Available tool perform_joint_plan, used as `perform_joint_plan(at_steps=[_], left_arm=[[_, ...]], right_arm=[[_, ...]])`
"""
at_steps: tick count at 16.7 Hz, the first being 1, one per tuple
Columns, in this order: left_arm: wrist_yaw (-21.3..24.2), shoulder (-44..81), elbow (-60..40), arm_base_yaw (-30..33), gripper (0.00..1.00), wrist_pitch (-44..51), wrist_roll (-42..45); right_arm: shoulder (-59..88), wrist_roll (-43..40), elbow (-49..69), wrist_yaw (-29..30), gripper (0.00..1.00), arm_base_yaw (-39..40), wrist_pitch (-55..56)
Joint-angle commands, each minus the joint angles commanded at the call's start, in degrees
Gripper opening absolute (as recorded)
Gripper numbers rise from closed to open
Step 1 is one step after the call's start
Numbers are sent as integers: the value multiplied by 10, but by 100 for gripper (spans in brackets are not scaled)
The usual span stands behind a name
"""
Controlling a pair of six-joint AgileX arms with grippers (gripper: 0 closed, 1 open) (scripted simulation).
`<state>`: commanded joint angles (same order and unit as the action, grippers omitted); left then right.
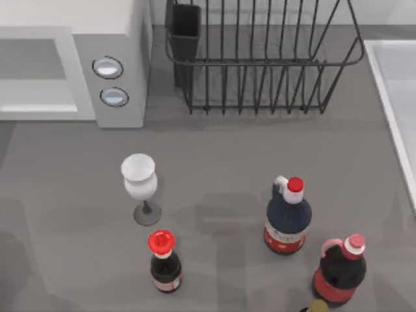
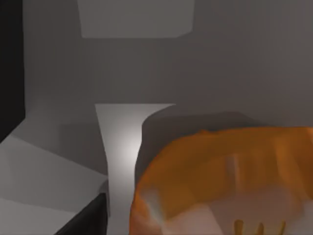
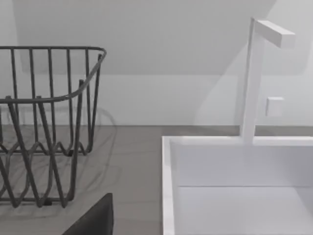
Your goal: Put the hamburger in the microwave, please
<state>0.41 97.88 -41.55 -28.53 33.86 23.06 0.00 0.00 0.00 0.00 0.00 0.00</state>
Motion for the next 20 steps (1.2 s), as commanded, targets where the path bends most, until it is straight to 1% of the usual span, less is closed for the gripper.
perform_joint_plan(at_steps=[13, 14, 20], left_arm=[[0, 0, 0, 0, 2, 0, 0], [0, 0, 0, 0, 0, 0, 0], [0, 0, 0, 0, 0, 0, 0]], right_arm=[[0, 0, 0, 0, 100, 0, 0], [0, 0, 0, 0, 100, 0, 0], [0, 0, 0, 0, 100, 0, 0]])
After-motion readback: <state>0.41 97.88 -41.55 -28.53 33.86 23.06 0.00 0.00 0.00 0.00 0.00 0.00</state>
